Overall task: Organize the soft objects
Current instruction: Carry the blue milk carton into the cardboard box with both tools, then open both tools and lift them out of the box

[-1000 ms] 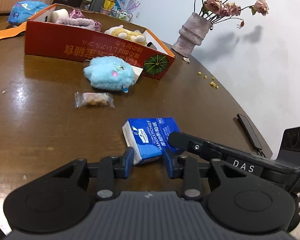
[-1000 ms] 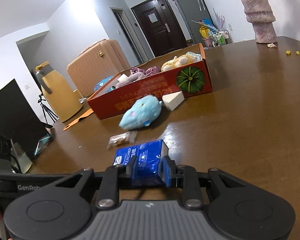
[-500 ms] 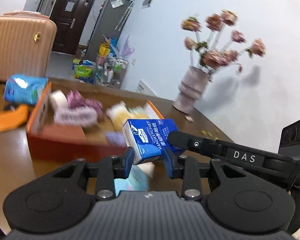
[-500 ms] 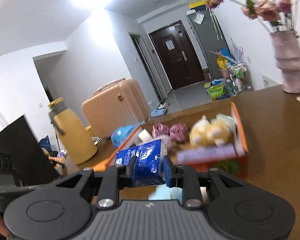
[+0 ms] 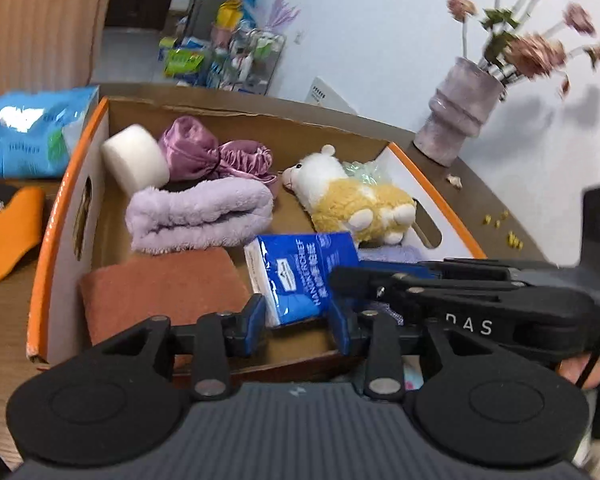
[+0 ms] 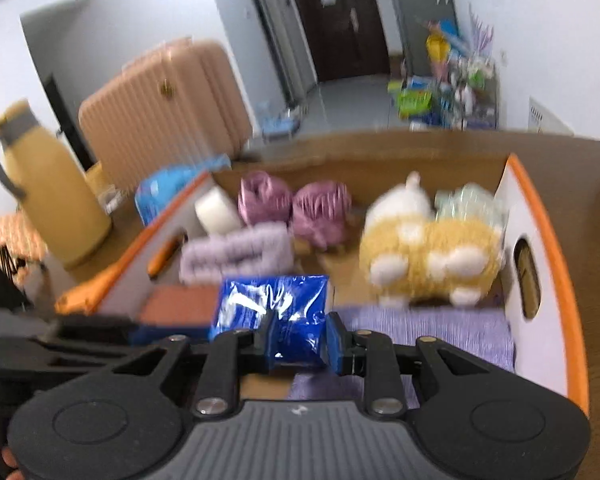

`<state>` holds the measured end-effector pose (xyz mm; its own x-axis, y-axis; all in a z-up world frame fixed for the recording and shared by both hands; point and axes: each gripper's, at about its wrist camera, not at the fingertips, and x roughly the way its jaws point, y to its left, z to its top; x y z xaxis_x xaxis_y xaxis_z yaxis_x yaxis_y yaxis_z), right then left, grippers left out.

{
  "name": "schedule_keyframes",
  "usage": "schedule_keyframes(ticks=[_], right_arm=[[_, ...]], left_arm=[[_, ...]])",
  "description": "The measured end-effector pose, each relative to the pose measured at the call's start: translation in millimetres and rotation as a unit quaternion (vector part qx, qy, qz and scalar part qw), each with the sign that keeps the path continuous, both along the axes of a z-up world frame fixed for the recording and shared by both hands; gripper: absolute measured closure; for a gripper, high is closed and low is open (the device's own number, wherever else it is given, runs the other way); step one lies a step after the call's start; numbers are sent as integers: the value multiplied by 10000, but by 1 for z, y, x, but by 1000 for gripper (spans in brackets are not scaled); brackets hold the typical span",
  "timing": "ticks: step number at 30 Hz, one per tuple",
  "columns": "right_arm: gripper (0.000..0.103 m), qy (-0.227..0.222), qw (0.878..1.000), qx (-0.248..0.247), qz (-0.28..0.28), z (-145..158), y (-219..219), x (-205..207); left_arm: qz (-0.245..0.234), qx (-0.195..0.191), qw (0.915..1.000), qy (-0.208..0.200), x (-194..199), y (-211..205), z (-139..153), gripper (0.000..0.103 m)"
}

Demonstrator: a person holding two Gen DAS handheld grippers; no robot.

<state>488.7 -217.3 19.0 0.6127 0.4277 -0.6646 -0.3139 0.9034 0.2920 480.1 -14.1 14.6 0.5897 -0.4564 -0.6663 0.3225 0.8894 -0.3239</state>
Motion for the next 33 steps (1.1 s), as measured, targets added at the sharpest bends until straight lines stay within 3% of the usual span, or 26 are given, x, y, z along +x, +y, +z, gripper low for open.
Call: schedule_keyframes(ticks=[3,5,11,13,16,19,24,27,33], right_arm=[[76,416,9986,152,274,-3,-4,7],[76,509,9981,68,340,-2,-3,10],[75,-77,9998,147,119,25,-17,12],[76,-263,9996,113,28,27,-13,21],[90,-203,9997,-128,18,14,3,36],[95,-88,9988,-461,142,-1,17,38],[94,24,9969,-708,348,-7,20,21],[89,-129,9971,-718,233,5,17,10],[87,-742,9952,-639,-7,61,-11,-35]], left_arm=[[-109,-79,9996,-242,-6,5,9,53],[-63,-8,9989,-458,-6,8,17,52],[79,204,9957,-903,13,0,33,57],[144,358,9964,-761,29,-10,27,70],[187,587,9968,-508,40,-21,13,81],[140,650,9973,-324,34,-16,2,83],[1,809,9965,-232,18,-16,-4,82],[114,836,9960,-300,7,-15,6,81],[340,835,9919,-894,-43,0,61,70]])
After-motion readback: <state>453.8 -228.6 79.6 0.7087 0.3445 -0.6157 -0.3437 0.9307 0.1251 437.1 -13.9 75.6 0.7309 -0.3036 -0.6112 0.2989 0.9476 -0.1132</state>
